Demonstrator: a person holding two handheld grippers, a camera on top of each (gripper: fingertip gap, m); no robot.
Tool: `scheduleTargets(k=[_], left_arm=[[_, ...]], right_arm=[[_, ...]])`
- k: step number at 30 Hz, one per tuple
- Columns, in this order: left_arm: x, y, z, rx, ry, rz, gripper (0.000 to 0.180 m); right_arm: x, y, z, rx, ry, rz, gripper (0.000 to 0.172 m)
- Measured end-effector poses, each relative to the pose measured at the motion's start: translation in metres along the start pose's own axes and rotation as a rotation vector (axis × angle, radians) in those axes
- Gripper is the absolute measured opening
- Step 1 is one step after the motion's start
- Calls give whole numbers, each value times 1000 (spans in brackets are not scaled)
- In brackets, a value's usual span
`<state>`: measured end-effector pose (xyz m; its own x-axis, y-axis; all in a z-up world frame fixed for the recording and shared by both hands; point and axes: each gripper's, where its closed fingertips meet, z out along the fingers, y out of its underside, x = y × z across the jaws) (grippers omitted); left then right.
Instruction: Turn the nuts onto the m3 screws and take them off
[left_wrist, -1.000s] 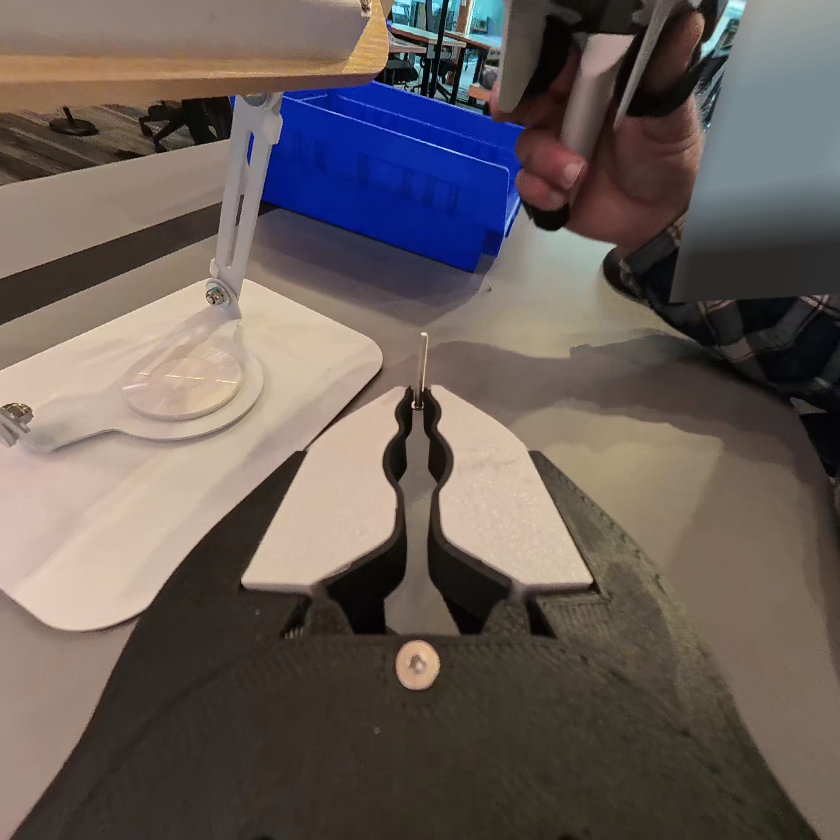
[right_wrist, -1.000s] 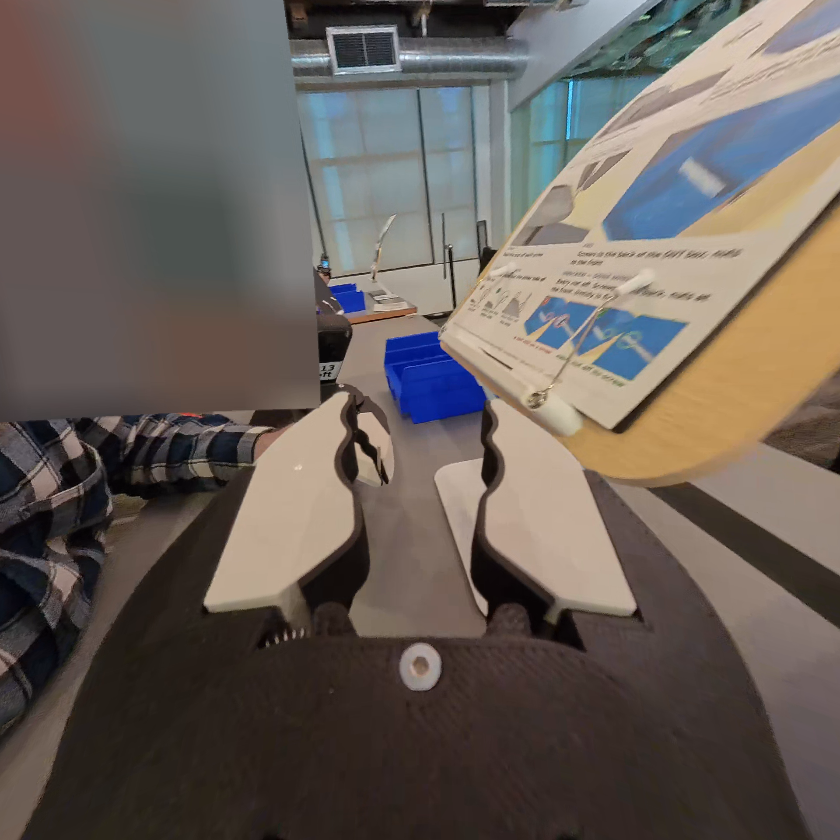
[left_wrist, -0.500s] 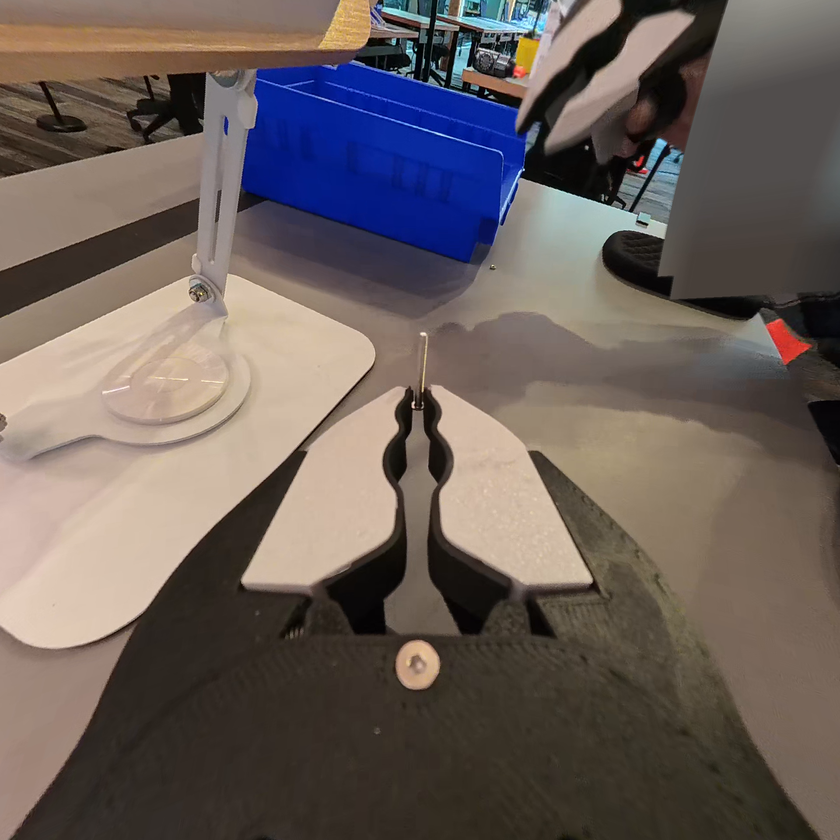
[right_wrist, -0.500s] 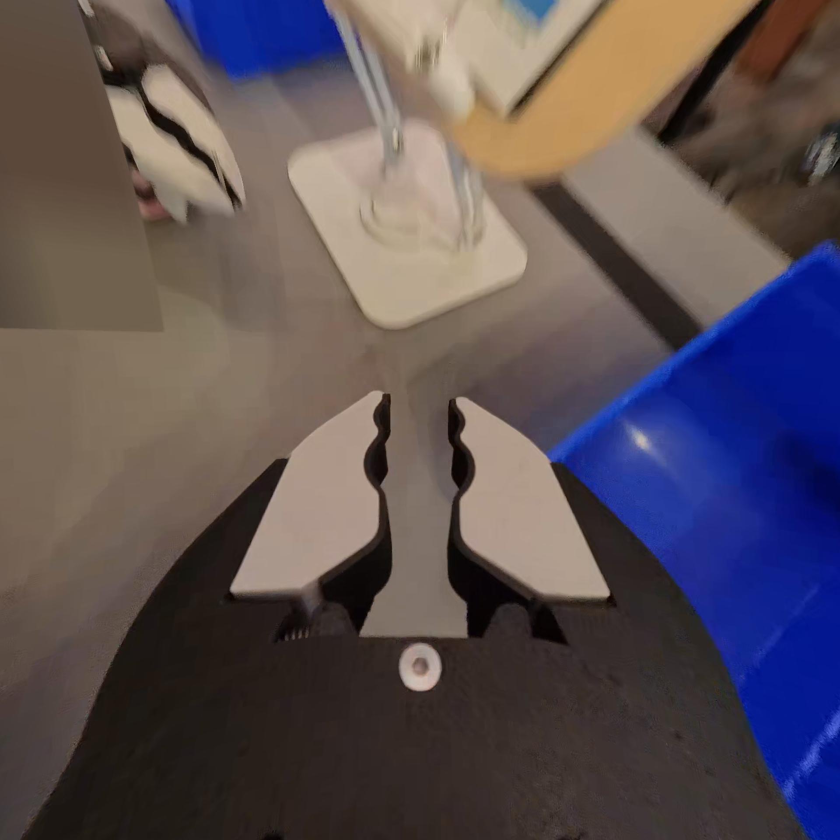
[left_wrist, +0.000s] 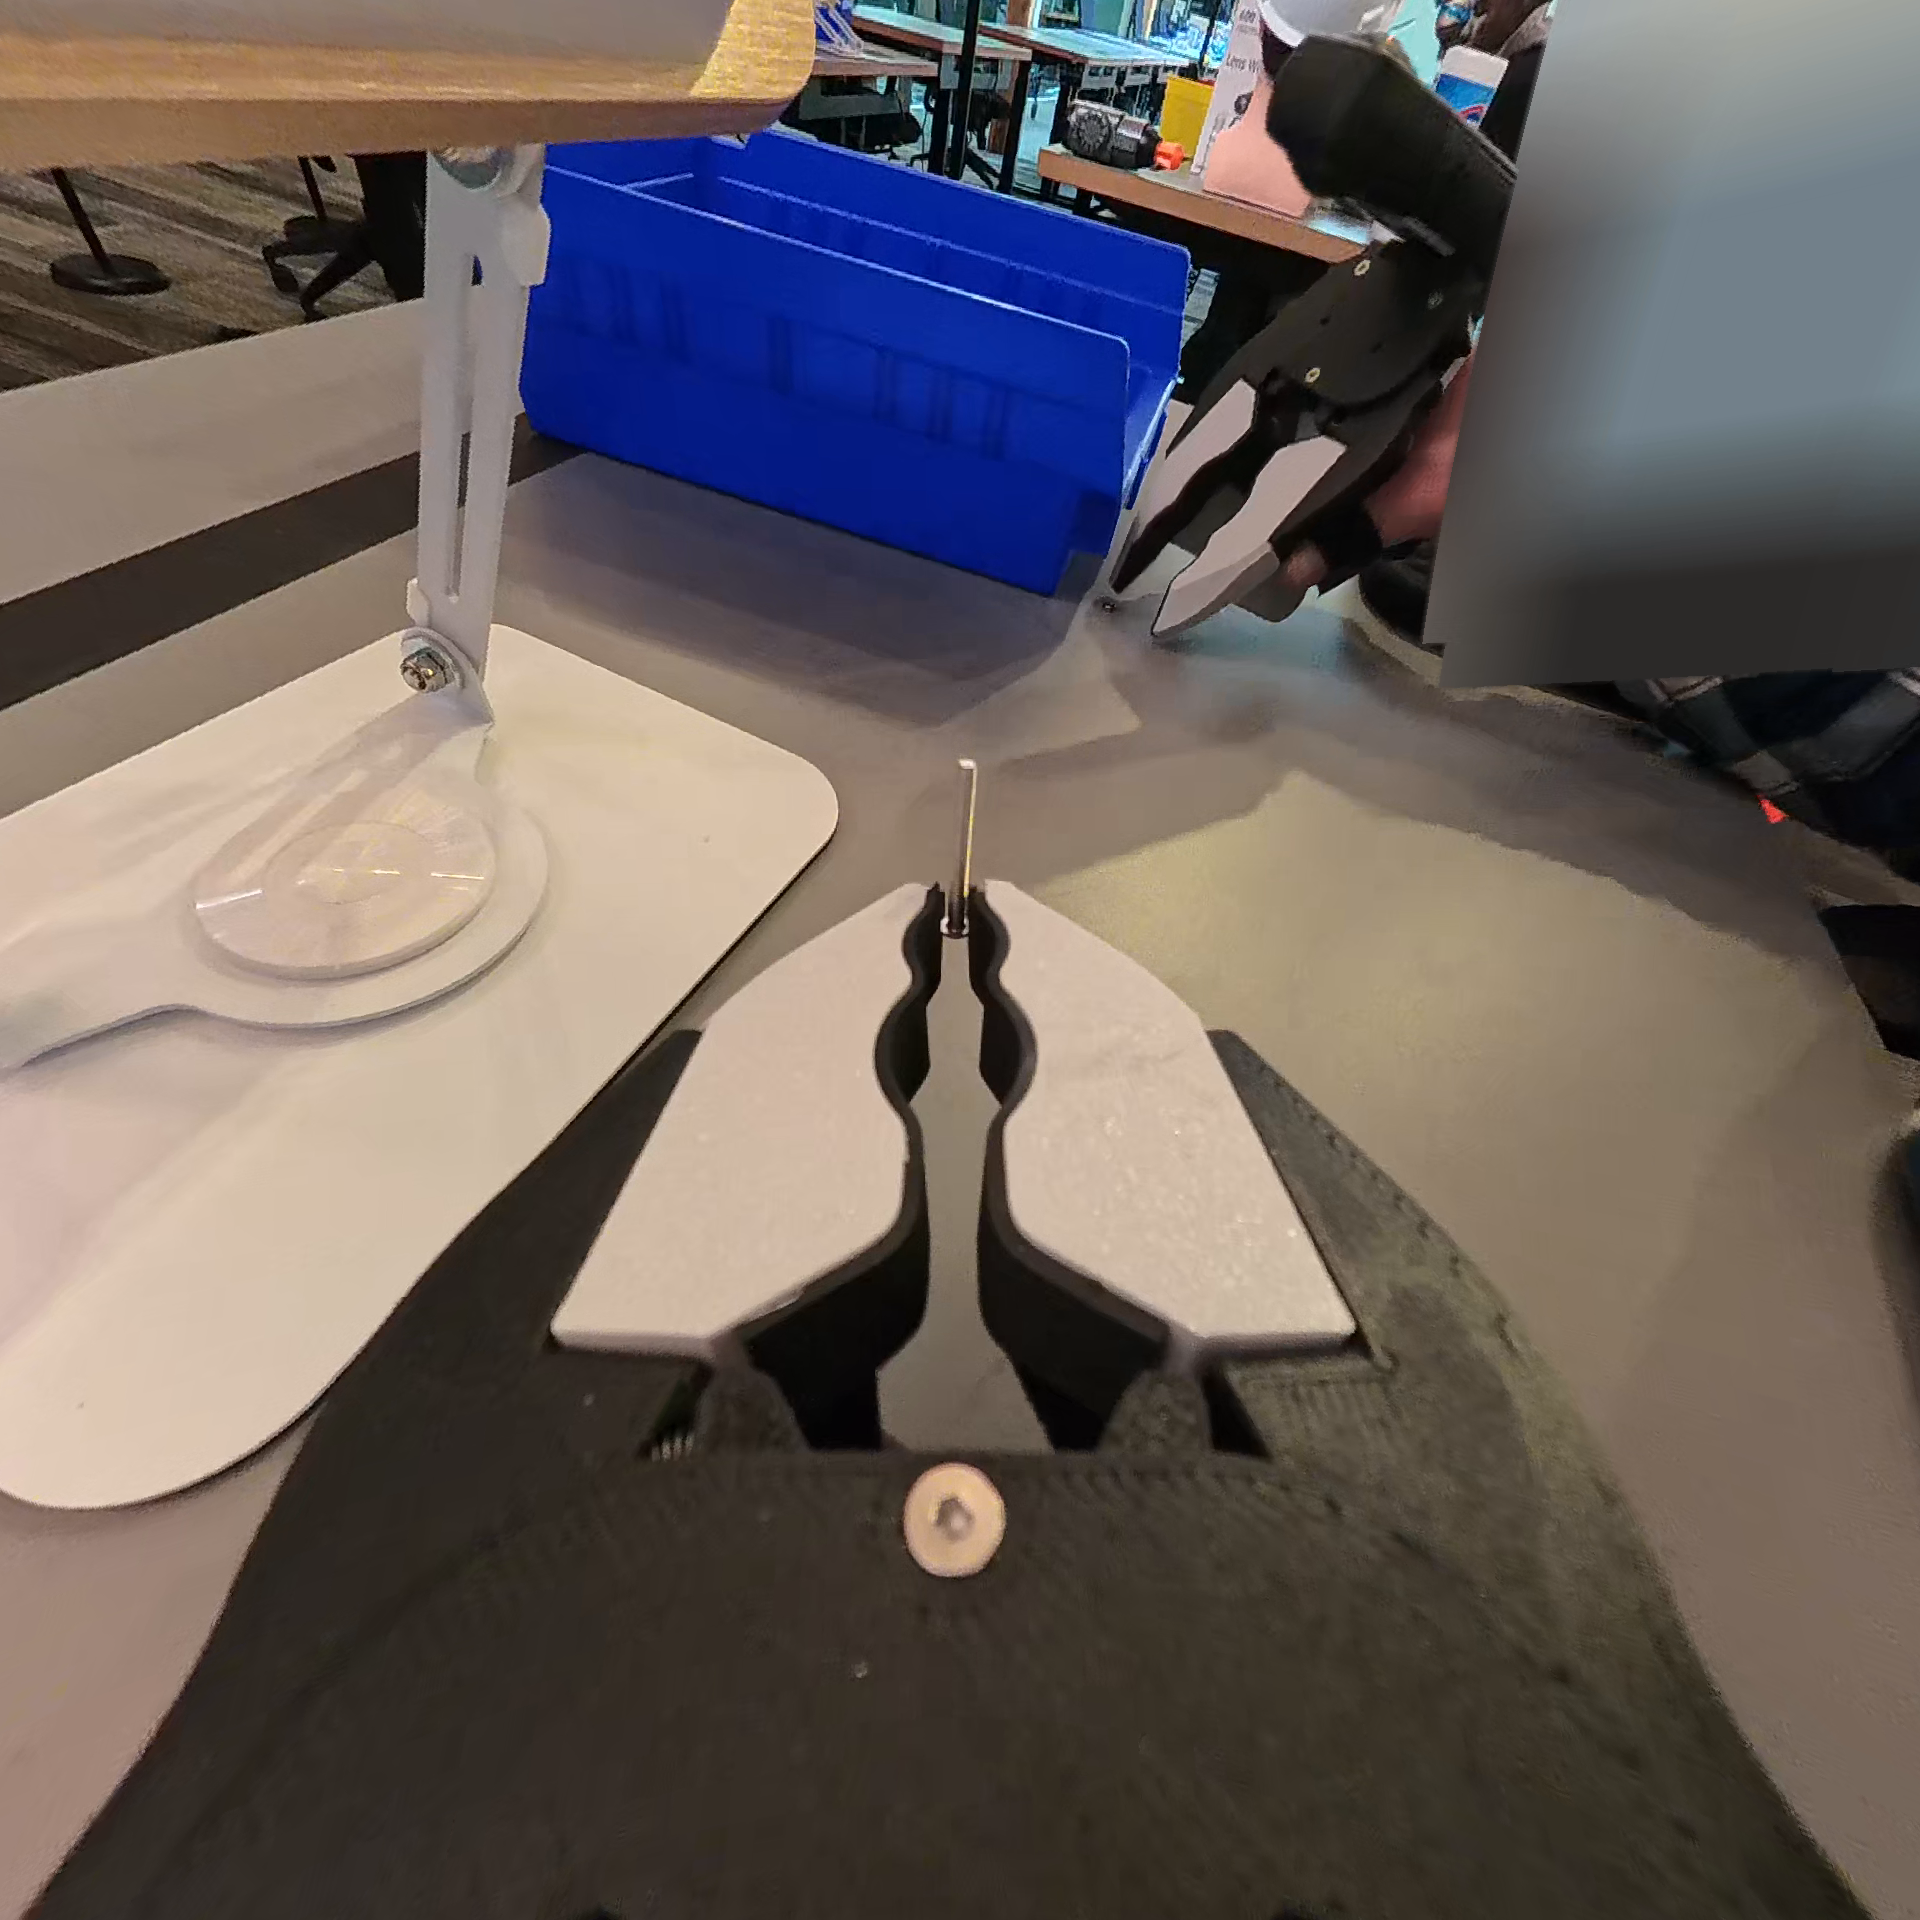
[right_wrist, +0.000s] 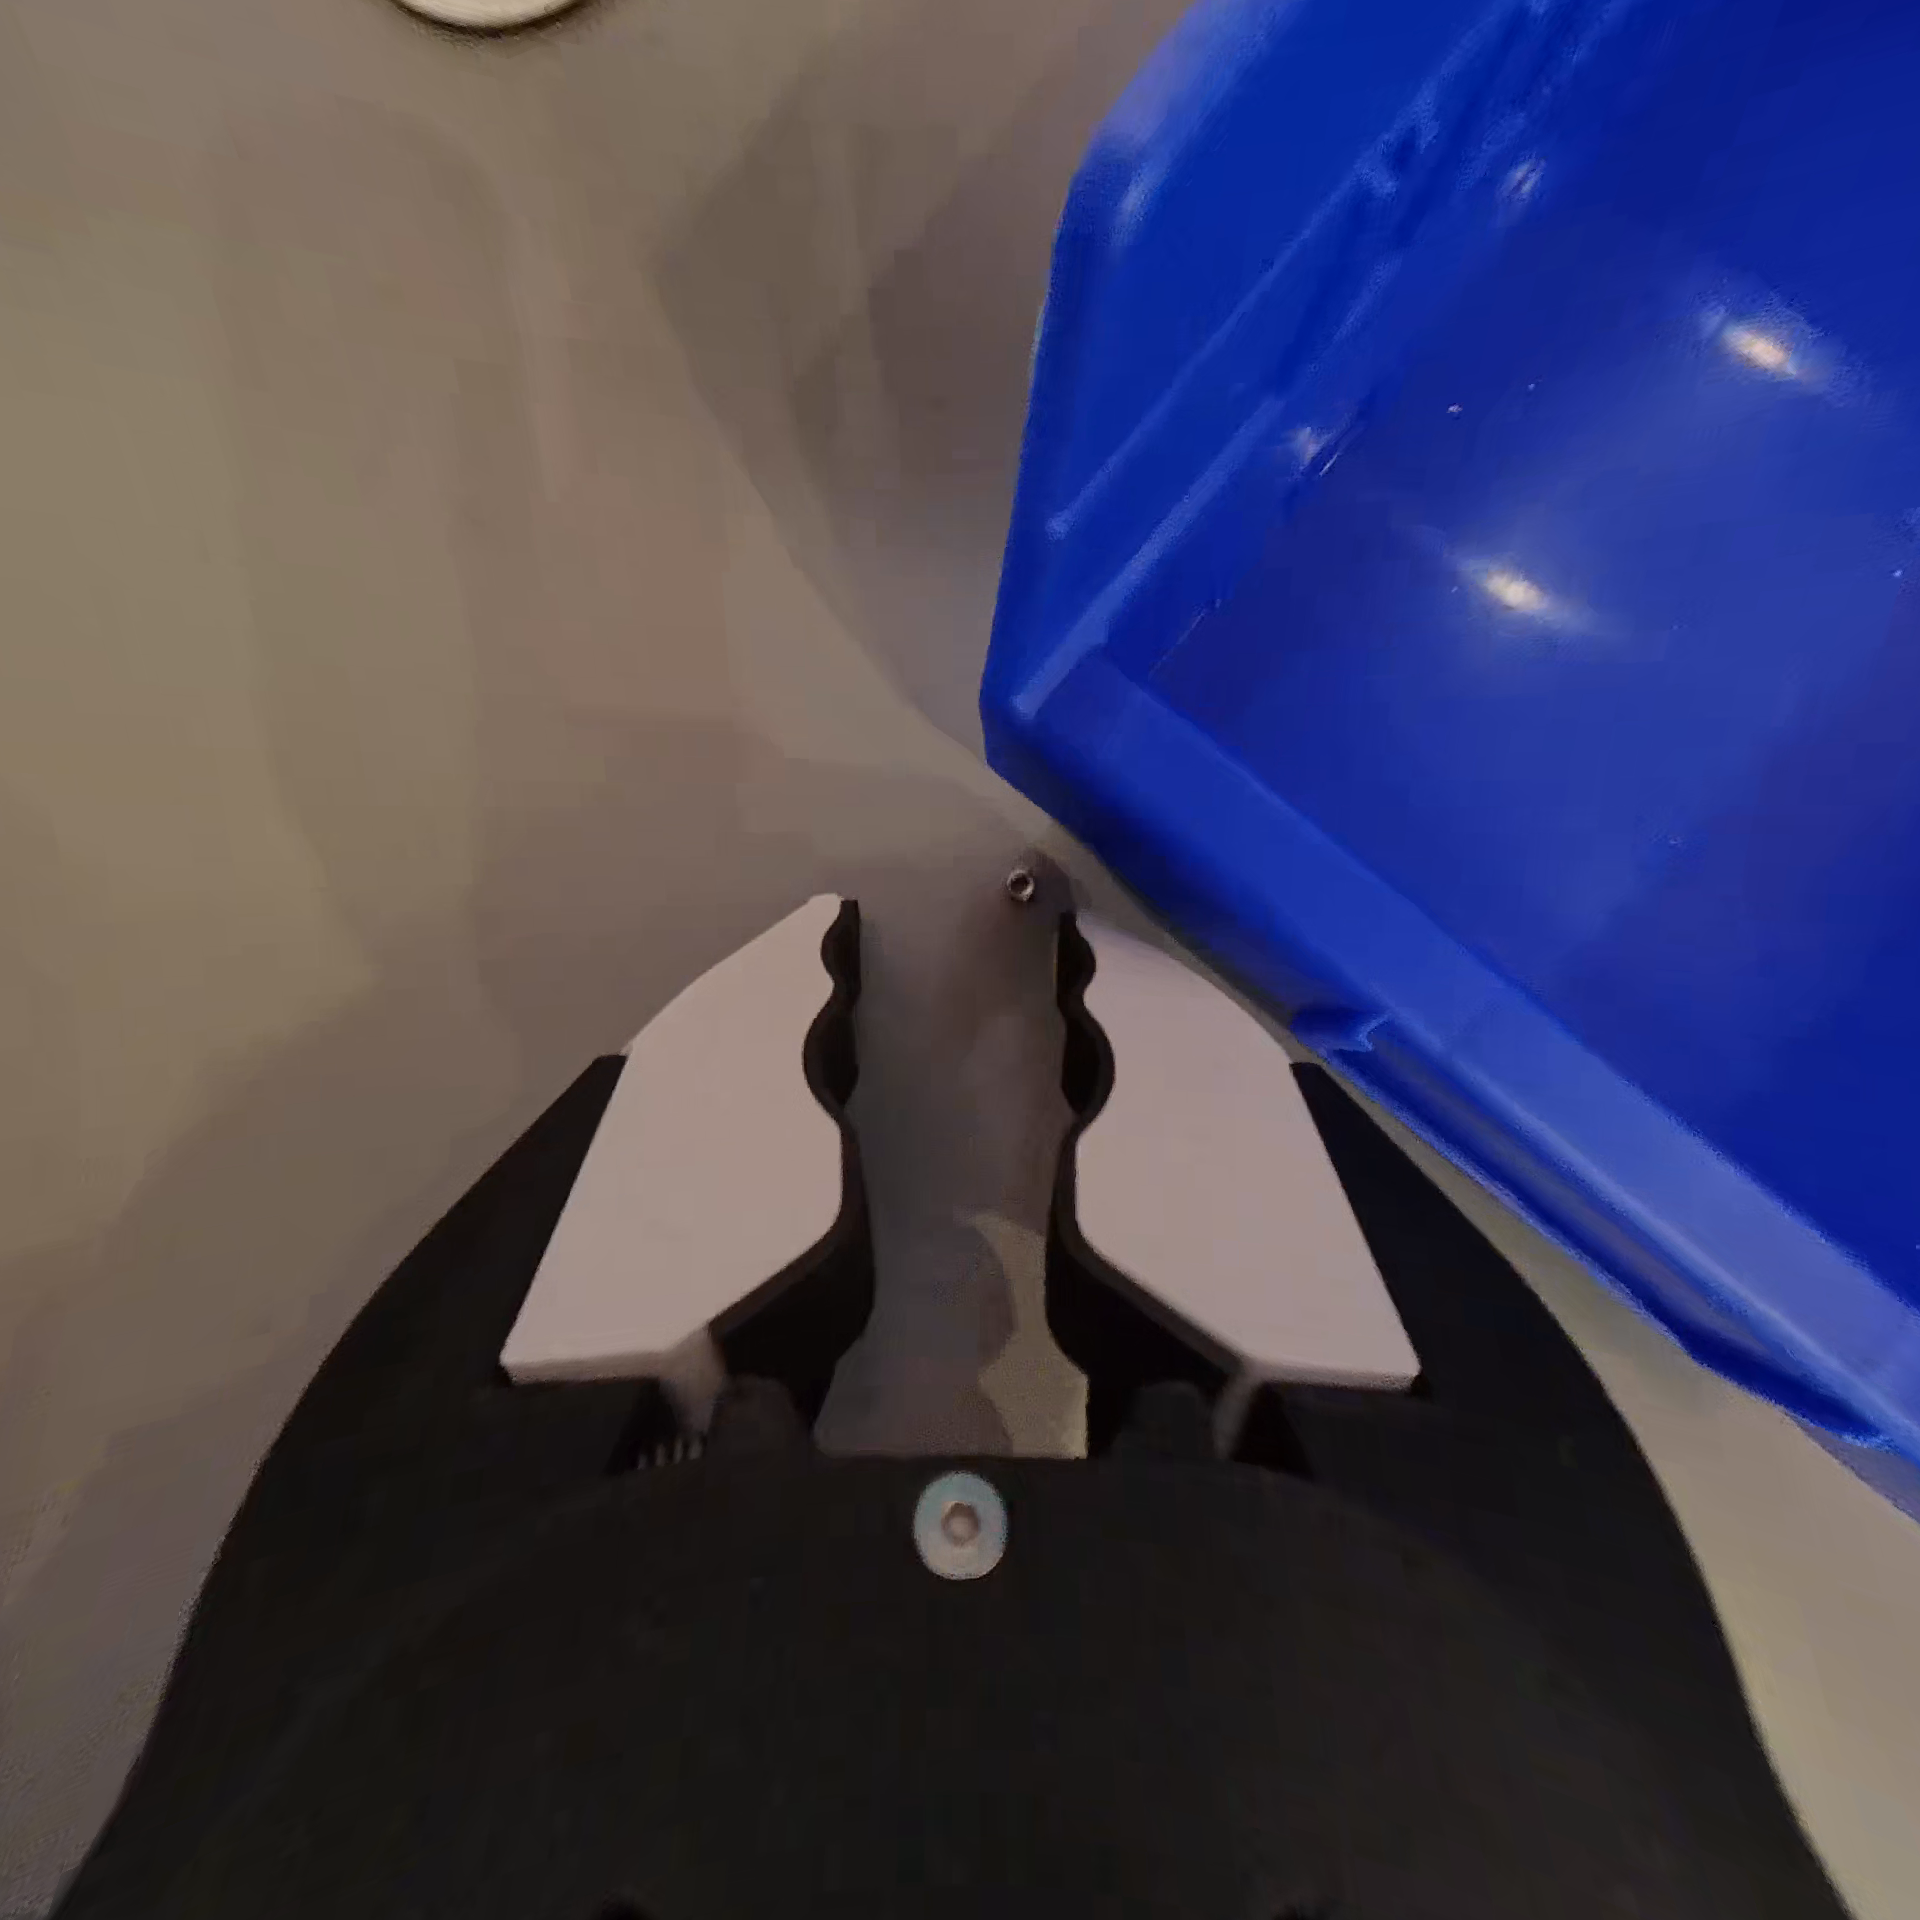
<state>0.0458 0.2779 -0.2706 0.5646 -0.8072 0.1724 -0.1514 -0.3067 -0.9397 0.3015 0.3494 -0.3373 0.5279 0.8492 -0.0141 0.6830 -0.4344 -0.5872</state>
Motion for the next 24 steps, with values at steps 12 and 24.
scheduleTargets(k=[12,24], left_arm=[[0,0,0,-1,3,-6,4],[-1,0,1,-3,4,-11,4]], right_arm=[[-10,-9,6,33,-76,-6,37],[-10,-8,-8,67,-39,-15,37]])
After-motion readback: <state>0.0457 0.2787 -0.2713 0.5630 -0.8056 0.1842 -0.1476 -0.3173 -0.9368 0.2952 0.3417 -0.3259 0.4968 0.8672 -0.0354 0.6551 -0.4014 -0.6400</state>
